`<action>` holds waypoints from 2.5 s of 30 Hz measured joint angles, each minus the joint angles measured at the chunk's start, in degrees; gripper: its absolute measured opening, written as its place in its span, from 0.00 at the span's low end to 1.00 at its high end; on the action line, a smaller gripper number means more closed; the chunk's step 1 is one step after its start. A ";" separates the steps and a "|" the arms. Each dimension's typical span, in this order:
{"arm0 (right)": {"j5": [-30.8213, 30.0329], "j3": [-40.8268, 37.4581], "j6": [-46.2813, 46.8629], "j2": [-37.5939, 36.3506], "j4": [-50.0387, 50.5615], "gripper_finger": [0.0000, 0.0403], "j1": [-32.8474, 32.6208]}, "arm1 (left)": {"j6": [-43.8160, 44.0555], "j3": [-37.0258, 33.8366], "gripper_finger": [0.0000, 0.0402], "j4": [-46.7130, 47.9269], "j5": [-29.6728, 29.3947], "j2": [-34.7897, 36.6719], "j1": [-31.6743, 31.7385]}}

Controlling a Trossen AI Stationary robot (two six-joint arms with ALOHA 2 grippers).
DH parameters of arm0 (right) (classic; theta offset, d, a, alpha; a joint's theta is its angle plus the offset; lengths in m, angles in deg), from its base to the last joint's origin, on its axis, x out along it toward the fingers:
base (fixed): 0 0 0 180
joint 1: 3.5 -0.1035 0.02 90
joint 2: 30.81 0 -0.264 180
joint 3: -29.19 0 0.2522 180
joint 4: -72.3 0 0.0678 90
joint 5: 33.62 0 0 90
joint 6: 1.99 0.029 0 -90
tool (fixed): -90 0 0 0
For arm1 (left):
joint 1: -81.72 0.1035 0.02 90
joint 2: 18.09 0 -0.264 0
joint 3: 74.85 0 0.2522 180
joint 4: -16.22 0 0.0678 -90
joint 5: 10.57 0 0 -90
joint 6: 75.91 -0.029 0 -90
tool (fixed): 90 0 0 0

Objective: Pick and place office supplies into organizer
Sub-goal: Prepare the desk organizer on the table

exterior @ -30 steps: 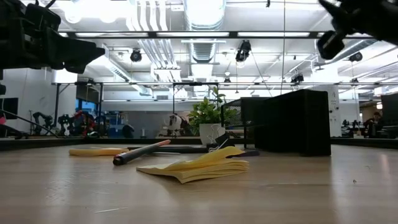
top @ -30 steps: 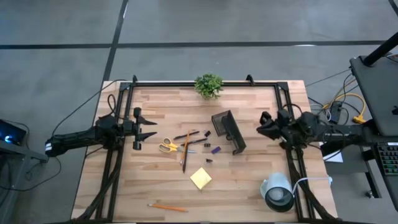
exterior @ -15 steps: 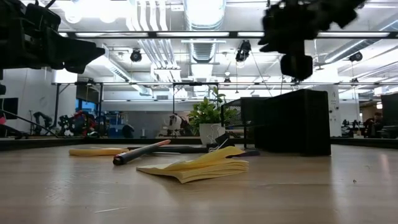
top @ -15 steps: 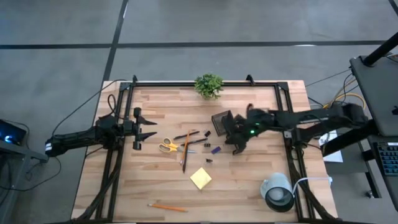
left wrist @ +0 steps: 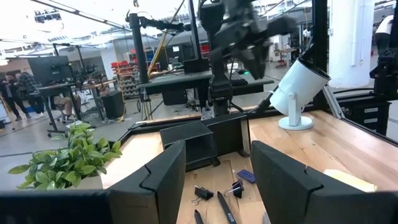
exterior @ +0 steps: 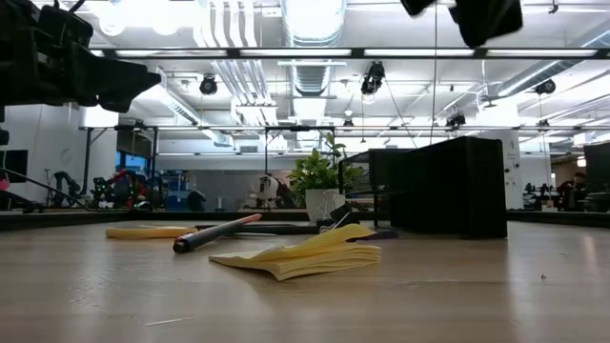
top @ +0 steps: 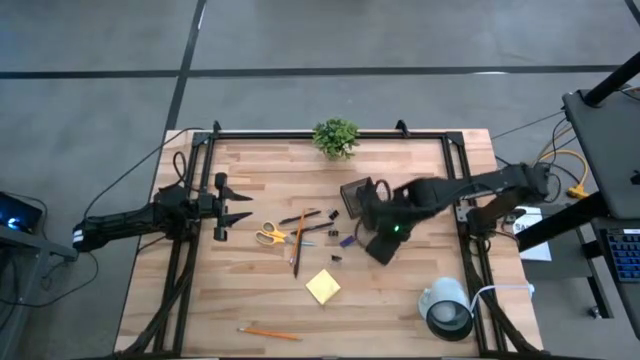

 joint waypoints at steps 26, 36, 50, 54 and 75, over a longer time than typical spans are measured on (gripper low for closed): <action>-12.45 31.13 -5.81 34.20 12.94 0.19 -4.15 | 0.00 0.01 0.41 0.01 0.01 0.02 0.00; -16.80 38.65 0.05 36.12 14.77 0.45 9.06 | 0.00 -0.01 0.41 0.03 -0.01 0.02 0.01; -21.92 40.32 -3.80 41.94 14.86 0.47 10.15 | 0.00 -0.01 0.41 0.00 -0.01 0.03 0.00; -22.89 40.32 -5.87 41.86 14.86 0.47 10.04 | -0.01 0.00 0.41 0.02 0.00 -0.03 0.00; -2.89 43.21 -69.21 39.36 14.86 0.46 4.72 | 0.00 -0.01 0.41 -0.02 0.01 -0.02 0.02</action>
